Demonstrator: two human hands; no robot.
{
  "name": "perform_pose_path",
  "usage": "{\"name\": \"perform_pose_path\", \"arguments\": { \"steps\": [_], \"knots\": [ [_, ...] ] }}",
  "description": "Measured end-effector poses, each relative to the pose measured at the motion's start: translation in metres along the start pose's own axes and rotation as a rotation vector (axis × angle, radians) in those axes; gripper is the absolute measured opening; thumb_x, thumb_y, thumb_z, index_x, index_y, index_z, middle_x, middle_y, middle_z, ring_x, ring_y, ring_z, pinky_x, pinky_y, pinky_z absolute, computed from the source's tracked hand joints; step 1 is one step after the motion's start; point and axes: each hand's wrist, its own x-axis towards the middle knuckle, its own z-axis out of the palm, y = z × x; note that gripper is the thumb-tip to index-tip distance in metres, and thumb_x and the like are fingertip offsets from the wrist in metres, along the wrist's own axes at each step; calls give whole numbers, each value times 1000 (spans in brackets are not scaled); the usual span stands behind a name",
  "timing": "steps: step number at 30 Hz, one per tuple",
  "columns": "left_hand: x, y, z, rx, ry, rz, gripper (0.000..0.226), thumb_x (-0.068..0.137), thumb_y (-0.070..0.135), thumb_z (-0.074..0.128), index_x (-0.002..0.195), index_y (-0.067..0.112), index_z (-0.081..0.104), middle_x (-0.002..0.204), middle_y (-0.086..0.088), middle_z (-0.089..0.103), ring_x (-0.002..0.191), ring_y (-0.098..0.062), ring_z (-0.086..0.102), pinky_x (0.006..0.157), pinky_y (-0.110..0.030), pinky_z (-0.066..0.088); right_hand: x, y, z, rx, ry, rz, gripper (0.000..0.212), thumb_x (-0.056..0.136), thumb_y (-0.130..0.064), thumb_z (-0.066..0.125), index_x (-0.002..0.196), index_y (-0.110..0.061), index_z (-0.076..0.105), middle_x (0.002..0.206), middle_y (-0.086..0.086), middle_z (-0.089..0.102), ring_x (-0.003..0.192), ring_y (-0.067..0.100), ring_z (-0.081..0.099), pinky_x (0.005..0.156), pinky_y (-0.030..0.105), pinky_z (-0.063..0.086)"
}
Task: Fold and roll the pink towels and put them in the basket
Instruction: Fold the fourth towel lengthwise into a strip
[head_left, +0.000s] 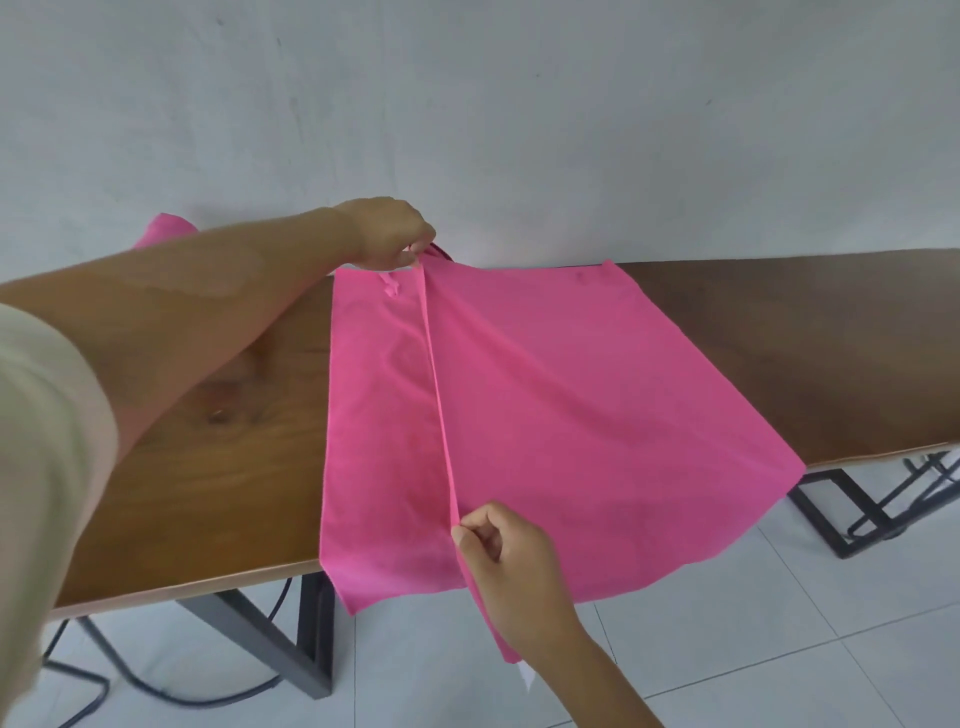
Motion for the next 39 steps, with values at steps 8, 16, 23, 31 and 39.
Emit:
{"name": "perform_pose_path", "arguments": {
  "steps": [8, 16, 23, 31, 39],
  "knots": [
    [-44, -41, 33, 1, -24, -33, 12, 98, 19, 54, 104, 11, 60, 100, -7, 58, 84, -25, 46, 79, -40, 48, -1, -24, 62, 0, -45, -16, 20, 96, -24, 62, 77, -20, 59, 65, -2, 56, 59, 7, 47, 61, 34, 44],
    [-88, -49, 90, -88, -191, -128, 36, 102, 36, 50, 108, 3, 61, 109, -15, 63, 97, -34, 60, 81, -38, 47, 0, -22, 125, -55, -119, 40, 18, 96, -24, 61, 79, -22, 59, 63, -13, 54, 59, 8, 47, 59, 27, 40],
    [-127, -37, 163, -120, -297, -119, 56, 98, 59, 51, 110, 5, 58, 114, -16, 61, 113, -34, 52, 99, -42, 45, -1, -21, 168, -140, -336, 117, 22, 100, -29, 49, 109, -29, 68, 90, -15, 72, 70, -3, 58, 66, 19, 46],
    [-176, -23, 196, -295, -279, -120, 64, 96, 61, 53, 129, 6, 55, 129, -11, 55, 126, -28, 46, 106, -43, 44, -1, -20, 164, -254, -360, 103, 21, 102, -30, 50, 111, -28, 68, 99, -16, 73, 91, -1, 68, 81, 23, 56],
    [-208, 6, 209, -381, -229, -41, 88, 97, 63, 49, 161, 10, 18, 168, -7, 18, 154, -24, 15, 125, -38, 23, 9, -12, 136, -328, -291, 66, 18, 102, -34, 52, 107, -31, 69, 96, -22, 71, 93, -3, 67, 85, 22, 54]
  ]
}}
